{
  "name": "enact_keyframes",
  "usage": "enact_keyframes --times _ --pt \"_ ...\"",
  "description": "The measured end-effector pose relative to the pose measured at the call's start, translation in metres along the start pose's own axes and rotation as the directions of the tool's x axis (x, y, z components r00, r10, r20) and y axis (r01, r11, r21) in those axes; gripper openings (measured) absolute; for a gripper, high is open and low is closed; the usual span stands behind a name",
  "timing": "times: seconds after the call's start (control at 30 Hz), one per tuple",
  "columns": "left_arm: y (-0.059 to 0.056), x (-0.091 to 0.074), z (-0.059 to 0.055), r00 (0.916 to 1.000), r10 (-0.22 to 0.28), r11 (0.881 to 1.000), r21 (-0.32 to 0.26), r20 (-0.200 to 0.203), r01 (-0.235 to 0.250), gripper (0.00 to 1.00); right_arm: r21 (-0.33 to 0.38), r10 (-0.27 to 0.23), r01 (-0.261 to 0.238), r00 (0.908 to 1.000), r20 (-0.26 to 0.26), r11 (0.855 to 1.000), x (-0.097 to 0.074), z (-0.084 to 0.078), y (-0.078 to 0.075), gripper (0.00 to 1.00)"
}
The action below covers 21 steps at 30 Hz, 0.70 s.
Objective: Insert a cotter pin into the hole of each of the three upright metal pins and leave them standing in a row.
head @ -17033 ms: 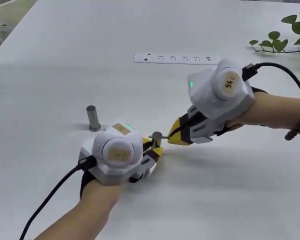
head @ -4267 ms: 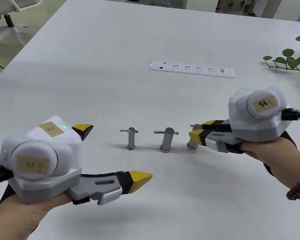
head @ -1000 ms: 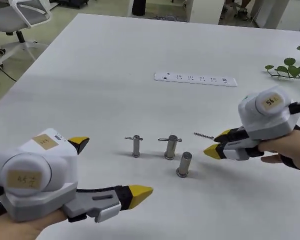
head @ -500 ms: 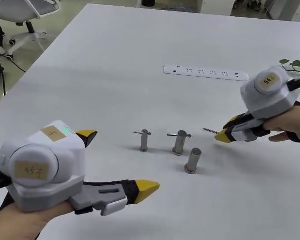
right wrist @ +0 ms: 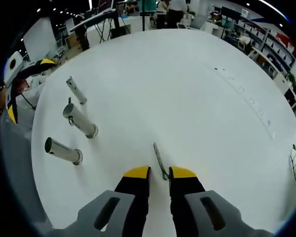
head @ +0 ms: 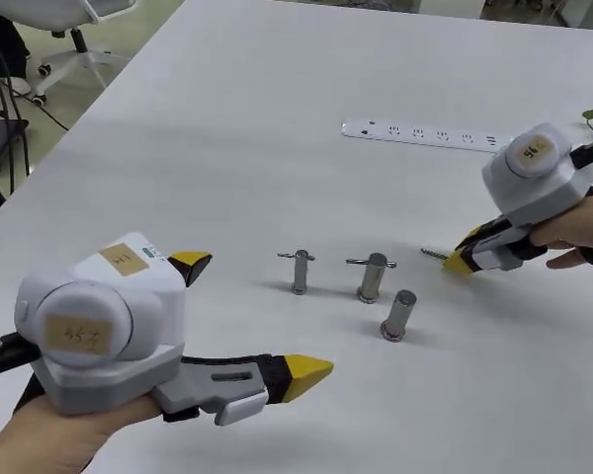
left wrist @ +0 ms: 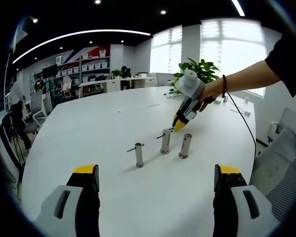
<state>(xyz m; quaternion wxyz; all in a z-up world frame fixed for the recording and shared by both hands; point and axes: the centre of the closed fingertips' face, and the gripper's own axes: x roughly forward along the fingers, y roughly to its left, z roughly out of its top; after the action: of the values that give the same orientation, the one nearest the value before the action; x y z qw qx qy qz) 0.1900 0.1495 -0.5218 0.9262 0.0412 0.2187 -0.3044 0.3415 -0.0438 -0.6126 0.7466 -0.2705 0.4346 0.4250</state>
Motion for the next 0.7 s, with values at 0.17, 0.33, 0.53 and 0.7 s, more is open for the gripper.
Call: enact_keyframes --times 0.17,0.33,0.53,0.7 --pt "0.0006 -0.0006 -0.0009 1.0000 0.002 1.000 0.000 -0.006 -0.002 0.95 -0.007 -0.002 0.002 1.0000 -0.008 1.000 0.0035 0.0004 -0.0050 0.06" --pt "0.0004 -0.0011 -0.0017 0.9999 0.002 1.000 0.002 -0.011 -0.002 0.95 -0.033 -0.011 0.010 0.9994 -0.032 0.999 0.0023 -0.0002 -0.0075 0.01" --pt "-0.0010 -0.0018 -0.0029 0.9998 -0.006 1.000 0.000 -0.019 0.006 0.93 -0.126 -0.025 0.016 0.9971 -0.072 0.992 0.0000 -0.0042 -0.0075 0.00" --pt "-0.0018 -0.0019 -0.0038 0.9996 -0.011 1.000 0.002 -0.025 0.011 0.92 -0.160 -0.041 0.026 0.9950 -0.091 0.987 -0.0018 -0.0022 -0.0012 0.00"
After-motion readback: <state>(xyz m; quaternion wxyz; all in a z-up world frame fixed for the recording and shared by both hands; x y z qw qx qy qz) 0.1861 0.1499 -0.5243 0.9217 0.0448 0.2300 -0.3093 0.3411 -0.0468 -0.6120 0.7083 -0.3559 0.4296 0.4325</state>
